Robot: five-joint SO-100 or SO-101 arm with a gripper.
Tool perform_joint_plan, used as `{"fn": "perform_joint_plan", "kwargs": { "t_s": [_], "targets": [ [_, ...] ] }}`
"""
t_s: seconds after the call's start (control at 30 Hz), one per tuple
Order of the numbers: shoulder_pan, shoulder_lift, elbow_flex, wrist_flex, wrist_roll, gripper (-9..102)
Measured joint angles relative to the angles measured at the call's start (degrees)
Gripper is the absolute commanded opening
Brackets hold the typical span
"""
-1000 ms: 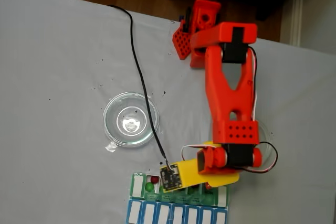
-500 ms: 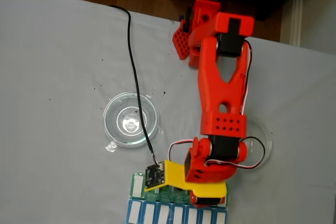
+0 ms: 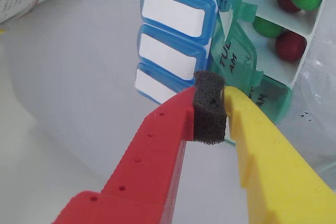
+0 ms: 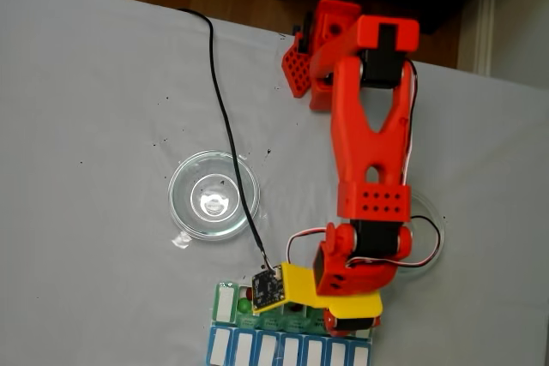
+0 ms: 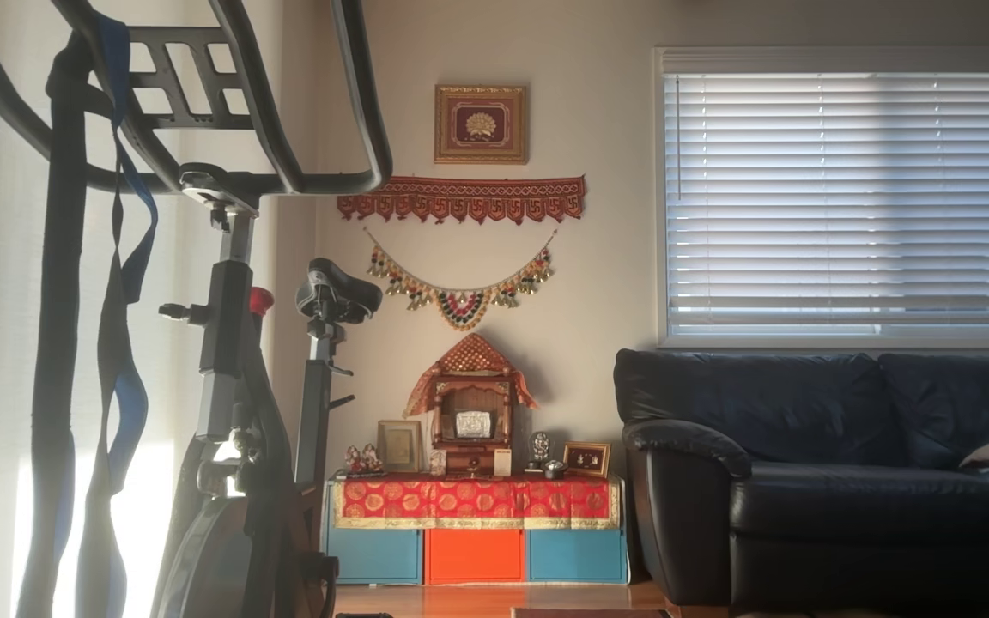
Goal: Sort medicines into box.
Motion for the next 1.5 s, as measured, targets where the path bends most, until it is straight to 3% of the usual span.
{"fn": "perform_joint_plan", "kwargs": {
  "t_s": [0.27,0.6,0.8,1.5],
  "targets": [
    [-0.4,0.0,2.7,-0.3,-2.4,1],
    [-0.4,0.0,8.2,-12.0,-6.1,1],
    [0.5,0.0,8.3,-13.1,-7.9,1],
    [-0.9,-7.5,-1.2,5.4,-6.5,1]
  ]
}}
